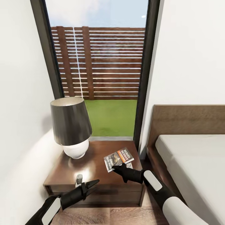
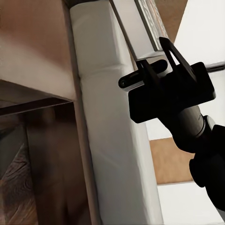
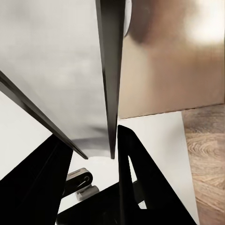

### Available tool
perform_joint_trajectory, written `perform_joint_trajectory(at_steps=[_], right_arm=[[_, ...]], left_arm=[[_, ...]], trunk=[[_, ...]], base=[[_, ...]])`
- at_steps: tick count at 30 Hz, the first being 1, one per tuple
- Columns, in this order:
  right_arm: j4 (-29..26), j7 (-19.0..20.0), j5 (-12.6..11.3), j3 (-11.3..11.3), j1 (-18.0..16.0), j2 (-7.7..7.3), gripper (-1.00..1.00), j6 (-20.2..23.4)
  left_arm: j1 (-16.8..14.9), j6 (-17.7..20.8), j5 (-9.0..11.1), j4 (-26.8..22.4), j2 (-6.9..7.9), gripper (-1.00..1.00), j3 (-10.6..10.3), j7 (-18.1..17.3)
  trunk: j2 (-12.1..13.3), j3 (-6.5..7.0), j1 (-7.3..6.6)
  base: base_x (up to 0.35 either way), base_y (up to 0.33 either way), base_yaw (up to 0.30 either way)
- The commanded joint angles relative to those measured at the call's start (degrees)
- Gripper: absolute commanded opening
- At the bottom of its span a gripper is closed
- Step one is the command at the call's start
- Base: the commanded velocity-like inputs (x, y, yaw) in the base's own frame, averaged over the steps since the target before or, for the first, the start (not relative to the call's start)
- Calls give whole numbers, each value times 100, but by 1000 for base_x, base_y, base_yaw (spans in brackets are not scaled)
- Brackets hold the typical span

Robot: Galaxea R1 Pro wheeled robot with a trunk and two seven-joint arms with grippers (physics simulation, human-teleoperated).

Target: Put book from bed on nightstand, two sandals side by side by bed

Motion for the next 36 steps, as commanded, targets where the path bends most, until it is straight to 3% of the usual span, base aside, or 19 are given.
perform_joint_trajectory(at_steps=[1, 17, 28, 36], right_arm=[[3, 34, 24, 2, -4, -1, -100, 8], [3, 34, 24, 2, -4, -1, -100, 11], [3, 34, 24, 2, -4, -1, -100, 9], [3, 34, 24, 2, -4, -1, -100, 9]], left_arm=[[-4, 41, 53, 1, 6, 100, -22, 2], [-4, 40, 53, 1, 6, 100, -22, 4], [-4, 40, 53, 3, 4, 100, -22, 2], [-4, 40, 47, 9, 0, 100, -22, 14]], trunk=[[-2, -6, 1], [-2, -6, 1], [-2, -6, 1], [-323, -149, 177]], base=[[150, 0, 0], [198, 0, 0], [26, 0, 0], [0, 0, 0]])
